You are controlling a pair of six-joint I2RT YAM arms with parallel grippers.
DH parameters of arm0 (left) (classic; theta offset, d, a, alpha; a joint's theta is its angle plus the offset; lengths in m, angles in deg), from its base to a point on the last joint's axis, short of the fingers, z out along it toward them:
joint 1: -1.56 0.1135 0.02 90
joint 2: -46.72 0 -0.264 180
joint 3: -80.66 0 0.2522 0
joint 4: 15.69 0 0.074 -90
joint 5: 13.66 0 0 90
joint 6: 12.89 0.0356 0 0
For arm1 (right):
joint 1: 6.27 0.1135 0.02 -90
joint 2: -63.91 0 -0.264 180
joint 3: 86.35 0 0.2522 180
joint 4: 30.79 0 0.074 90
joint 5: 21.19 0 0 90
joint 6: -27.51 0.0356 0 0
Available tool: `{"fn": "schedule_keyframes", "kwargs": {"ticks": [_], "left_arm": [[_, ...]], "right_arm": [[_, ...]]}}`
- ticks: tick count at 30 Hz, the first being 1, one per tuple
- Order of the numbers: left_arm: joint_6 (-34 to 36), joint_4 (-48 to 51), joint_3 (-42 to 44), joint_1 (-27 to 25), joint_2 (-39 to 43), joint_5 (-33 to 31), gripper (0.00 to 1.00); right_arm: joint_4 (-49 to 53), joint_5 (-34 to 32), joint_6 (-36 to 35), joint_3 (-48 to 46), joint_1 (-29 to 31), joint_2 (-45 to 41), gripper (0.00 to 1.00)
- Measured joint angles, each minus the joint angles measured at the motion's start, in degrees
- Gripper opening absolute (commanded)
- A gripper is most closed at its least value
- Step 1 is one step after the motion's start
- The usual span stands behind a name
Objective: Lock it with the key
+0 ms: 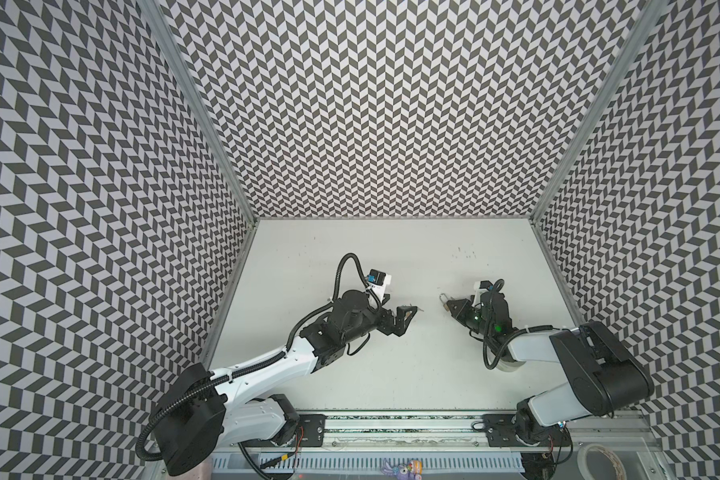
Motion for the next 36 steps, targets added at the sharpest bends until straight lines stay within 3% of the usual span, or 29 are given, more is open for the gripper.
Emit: {"fn": "schedule_keyframes", "kwargs": {"ticks": [5, 13, 17, 24, 33, 36], "left_arm": [[0.0, 0.0, 0.0, 0.0, 0.0, 0.0, 1.00], [-0.2, 0.0, 0.0, 0.0, 0.0, -0.1, 1.00], [-0.2, 0.9, 0.0, 0.7, 1.0, -0.3, 1.00], [-3.0, 0.1, 1.1, 12.1, 3.7, 7.7, 1.00], [-9.8, -7.6, 6.7, 24.7, 3.7, 21.2, 1.00], [-12.2, -10.5, 8.0, 27.2, 3.2, 24.2, 1.00]], "right_arm": [[-1.0, -0.1, 0.6, -0.2, -0.2, 1.0, 0.30], [-0.4, -0.7, 0.7, -0.5, -0.2, 0.7, 0.34], [4.2, -3.1, -2.1, -0.5, -0.3, -5.1, 0.40], [19.2, -12.1, -11.8, 4.4, -0.7, -15.5, 0.42], [38.7, -21.5, -24.6, 16.6, -2.8, -12.6, 0.41], [41.9, -22.0, -27.3, 19.9, -3.3, -8.5, 0.46]]}}
